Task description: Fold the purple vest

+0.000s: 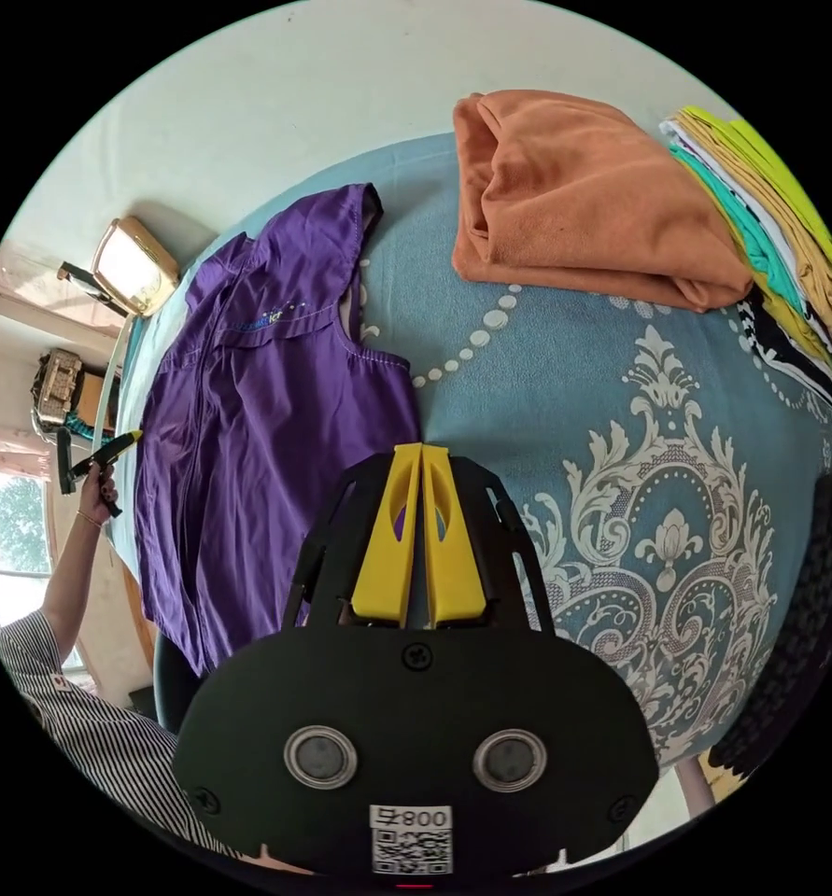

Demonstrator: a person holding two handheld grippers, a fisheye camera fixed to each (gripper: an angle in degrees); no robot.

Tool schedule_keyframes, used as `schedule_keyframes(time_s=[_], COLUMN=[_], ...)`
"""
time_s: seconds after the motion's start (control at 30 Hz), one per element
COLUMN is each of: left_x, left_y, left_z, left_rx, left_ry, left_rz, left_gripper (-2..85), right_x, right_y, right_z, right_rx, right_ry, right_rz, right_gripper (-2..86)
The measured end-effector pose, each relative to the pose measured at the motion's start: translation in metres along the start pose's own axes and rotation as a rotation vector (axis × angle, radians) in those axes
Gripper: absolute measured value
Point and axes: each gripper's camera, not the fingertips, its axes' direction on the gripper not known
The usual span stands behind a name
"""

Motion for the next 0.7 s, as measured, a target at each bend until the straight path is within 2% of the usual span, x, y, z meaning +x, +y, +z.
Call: schedule_keyframes(time_s=[0.23, 0.37, 0.53, 0.7], left_x=[-0.034, -0.062, -0.08, -0.082], left_y=[0.086, 0.176, 0.245, 0.262], left_z=[-0.057, -0.081, -0.088, -0.097], left_rx=[0.007, -0.09, -0.164, -0.187], left_ry=[0.219, 0.212, 0.189, 0.197], left_rz=[-0.025, -0.084, -0.156, -0.153], left_gripper=[11.9, 12.8, 11.1, 3.7], right_x=[0.034, 0.039, 0.053, 0.066], right_y=[0.069, 0.144, 0.233, 0.256], right_z=[-0.037, -0.043, -0.037, -0.026], right_rx=[0.018, -0.069, -0.116, -0.159], right_ry=[-0.118, -0.172, -0.223, -0.157], right_rz=[0.087, 0.048, 0.131, 0.167], right_gripper=[4.9, 5.6, 5.1, 1.3])
